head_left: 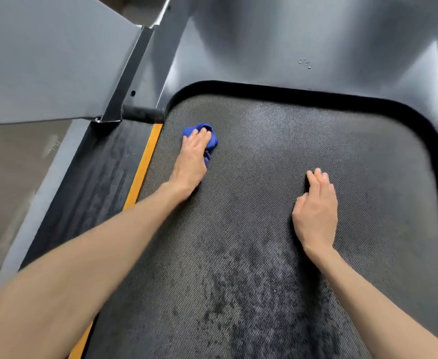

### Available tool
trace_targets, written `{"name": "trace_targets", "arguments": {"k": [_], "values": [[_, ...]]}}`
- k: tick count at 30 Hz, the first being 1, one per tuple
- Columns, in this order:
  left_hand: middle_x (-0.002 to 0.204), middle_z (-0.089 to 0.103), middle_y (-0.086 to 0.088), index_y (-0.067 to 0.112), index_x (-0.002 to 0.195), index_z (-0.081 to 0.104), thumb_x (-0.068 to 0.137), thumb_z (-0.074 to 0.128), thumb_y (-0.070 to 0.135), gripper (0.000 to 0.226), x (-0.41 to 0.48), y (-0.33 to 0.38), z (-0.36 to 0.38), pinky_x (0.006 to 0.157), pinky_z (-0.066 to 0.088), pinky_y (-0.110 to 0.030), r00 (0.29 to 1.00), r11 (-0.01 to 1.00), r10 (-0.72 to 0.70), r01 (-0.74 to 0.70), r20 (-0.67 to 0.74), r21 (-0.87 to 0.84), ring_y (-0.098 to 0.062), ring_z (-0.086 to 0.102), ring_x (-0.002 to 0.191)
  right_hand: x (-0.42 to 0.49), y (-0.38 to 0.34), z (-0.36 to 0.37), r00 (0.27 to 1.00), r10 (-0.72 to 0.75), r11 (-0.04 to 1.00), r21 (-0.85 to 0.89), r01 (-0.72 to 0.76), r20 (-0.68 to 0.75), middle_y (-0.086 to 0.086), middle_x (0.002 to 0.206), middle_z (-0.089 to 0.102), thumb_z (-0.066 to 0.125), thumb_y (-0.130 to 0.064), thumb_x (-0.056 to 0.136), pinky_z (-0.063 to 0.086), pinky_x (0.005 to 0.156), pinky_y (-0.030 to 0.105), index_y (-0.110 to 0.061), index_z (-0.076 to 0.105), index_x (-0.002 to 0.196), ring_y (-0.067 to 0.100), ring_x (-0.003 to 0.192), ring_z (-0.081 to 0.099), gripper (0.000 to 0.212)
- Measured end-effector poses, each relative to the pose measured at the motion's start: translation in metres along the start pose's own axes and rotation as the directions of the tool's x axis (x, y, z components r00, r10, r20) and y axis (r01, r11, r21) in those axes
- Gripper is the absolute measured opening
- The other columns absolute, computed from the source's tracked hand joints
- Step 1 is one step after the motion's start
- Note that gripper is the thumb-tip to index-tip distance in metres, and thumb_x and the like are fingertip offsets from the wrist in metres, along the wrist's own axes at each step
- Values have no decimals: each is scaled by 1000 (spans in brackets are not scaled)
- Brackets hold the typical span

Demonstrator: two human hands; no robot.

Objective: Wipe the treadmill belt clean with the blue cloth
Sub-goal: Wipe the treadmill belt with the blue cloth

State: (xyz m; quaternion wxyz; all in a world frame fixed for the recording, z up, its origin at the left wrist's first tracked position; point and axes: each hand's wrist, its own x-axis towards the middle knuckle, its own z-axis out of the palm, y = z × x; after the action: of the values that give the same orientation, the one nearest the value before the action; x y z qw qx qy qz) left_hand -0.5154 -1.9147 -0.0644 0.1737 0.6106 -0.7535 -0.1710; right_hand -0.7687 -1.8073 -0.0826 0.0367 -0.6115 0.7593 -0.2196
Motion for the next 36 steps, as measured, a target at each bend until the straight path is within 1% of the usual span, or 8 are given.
{"name": "trace_targets", "arguments": {"k": [3, 6, 10, 14, 17, 25, 29, 36], "values": [[135, 48, -21, -2, 128, 48, 67, 58, -11, 63, -46, 45, 17, 113, 18, -43, 953, 963, 266, -269, 148, 2, -36, 39, 129, 1, -1, 0, 1000, -3, 1000, -9, 3, -1, 16, 143, 40, 26, -18, 86, 16, 117, 36, 0, 43, 134, 30, 137, 31, 54], [130, 53, -20, -4, 124, 52, 75, 49, 7, 51, -113, 75, 30, 112, 15, -42, 718, 794, 598, -592, 356, -138, -38, 46, 124, 3, -1, 1, 1000, -12, 999, -30, 12, -9, 19, 139, 45, 28, -17, 83, 23, 114, 40, 2, 47, 130, 33, 133, 37, 54], [134, 52, -10, 3, 129, 51, 91, 33, 13, 43, -128, 62, 30, 112, 25, -40, 592, 650, 714, -759, 373, -39, -29, 45, 128, 3, -1, 0, 1000, -9, 1000, -7, 9, -6, 19, 139, 45, 28, -16, 84, 22, 113, 40, 2, 47, 130, 34, 132, 38, 53], [131, 56, -9, 5, 125, 56, 85, 36, 13, 45, -90, 64, 19, 102, 39, -41, 845, 822, 445, -517, 297, 239, -26, 51, 123, 3, -1, -3, 1000, -5, 999, 40, 5, 2, 19, 140, 44, 27, -18, 84, 21, 115, 41, 2, 46, 131, 33, 134, 36, 54], [152, 25, -9, 7, 143, 28, 91, 42, 13, 54, -58, 59, 1, 115, 11, -38, 962, 954, 104, -168, 253, 247, -24, 20, 141, 6, -5, -6, 999, 41, 991, 129, -41, 6, 19, 141, 42, 35, -10, 85, 19, 116, 43, 3, 46, 131, 33, 135, 33, 49], [152, 25, -9, 8, 140, 35, 92, 44, 12, 49, -83, 35, -42, 114, 17, -32, 982, 991, -81, 60, 174, 121, -22, 23, 140, -2, -112, -5, 987, -127, 919, 387, 80, 96, 18, 124, 50, 40, -11, 81, 28, 102, 29, 0, 53, 122, 32, 116, 46, 44], [148, 32, -9, 7, 135, 39, 89, 43, 14, 46, -104, 22, -60, 104, 32, -36, 949, 916, -255, 176, 185, 362, -25, 35, 131, -20, -174, 37, 945, -91, 980, 196, 30, 313, 30, 148, 22, 42, -41, 92, 5, 115, 47, 1, 30, 142, 45, 139, 12, 67], [115, 58, -6, 8, 108, 61, 87, 39, 3, 31, -138, -3, -93, 80, 50, -40, 841, 888, -424, 312, 337, 338, -26, 57, 101, 56, -160, 67, 919, -313, 935, 249, 253, 239, 25, 142, 37, 45, -6, 88, 15, 114, 54, -1, 45, 135, 47, 136, 20, 47]]}}
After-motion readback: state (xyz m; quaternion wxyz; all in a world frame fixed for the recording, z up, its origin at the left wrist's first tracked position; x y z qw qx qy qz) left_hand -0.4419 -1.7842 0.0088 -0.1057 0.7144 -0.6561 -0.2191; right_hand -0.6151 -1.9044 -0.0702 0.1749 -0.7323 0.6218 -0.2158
